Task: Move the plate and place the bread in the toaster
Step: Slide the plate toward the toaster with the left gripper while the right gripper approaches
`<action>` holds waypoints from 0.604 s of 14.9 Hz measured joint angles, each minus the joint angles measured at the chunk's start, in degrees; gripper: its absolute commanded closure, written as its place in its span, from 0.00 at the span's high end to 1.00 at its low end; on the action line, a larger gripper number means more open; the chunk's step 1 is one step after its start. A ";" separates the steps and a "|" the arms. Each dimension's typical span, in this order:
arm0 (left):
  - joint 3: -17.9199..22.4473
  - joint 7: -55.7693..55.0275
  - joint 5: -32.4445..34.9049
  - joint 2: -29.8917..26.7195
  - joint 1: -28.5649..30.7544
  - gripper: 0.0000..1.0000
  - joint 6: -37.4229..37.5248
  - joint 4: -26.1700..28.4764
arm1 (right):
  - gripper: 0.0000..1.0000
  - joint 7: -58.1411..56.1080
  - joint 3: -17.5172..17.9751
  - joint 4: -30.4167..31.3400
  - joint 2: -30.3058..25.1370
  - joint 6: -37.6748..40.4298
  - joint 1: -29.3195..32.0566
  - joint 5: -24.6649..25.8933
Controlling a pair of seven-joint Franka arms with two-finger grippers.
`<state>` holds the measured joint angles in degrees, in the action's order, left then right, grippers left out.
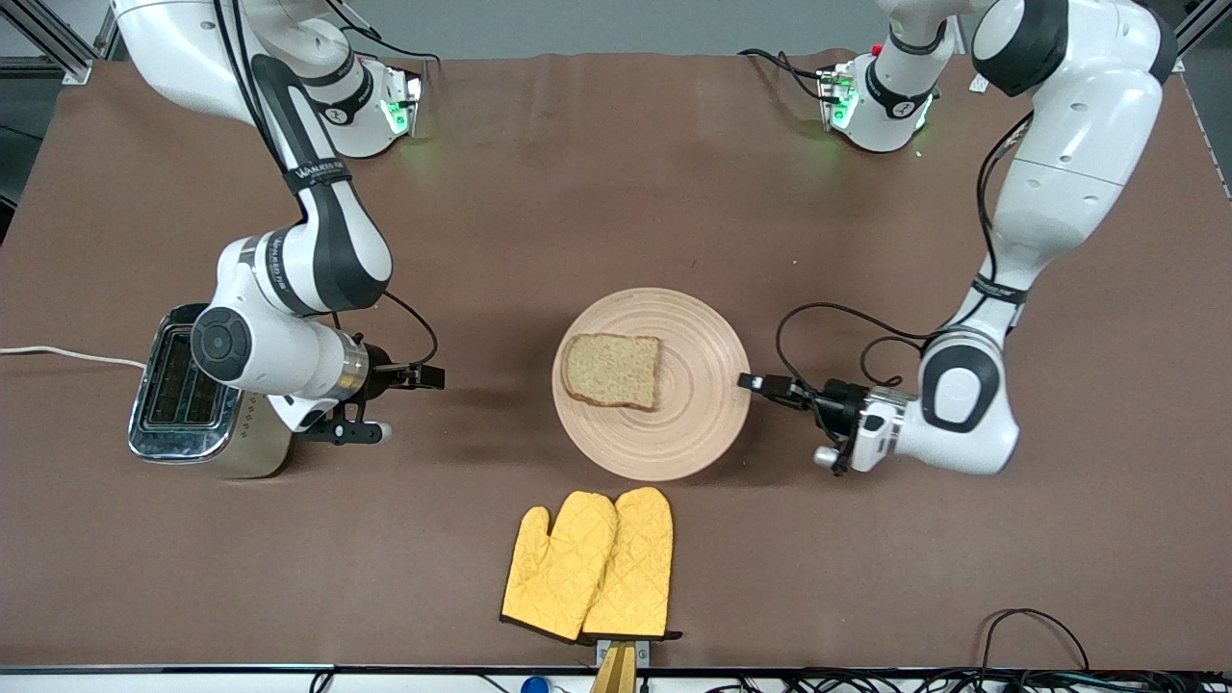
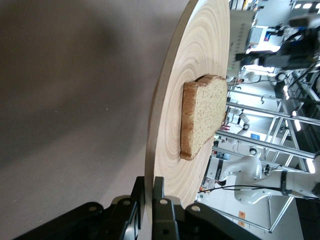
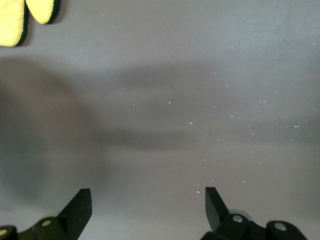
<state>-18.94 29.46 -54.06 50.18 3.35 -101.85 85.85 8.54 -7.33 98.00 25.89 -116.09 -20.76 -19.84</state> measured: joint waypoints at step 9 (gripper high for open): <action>-0.01 10.58 -4.96 2.98 -6.31 0.01 -11.44 5.60 | 1.00 -15.60 -0.24 0.30 1.45 4.62 7.75 -15.17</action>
<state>-18.95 40.04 -59.02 53.16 -2.96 -113.29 91.45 -7.06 -7.57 98.30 27.34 -111.47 -13.01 -35.01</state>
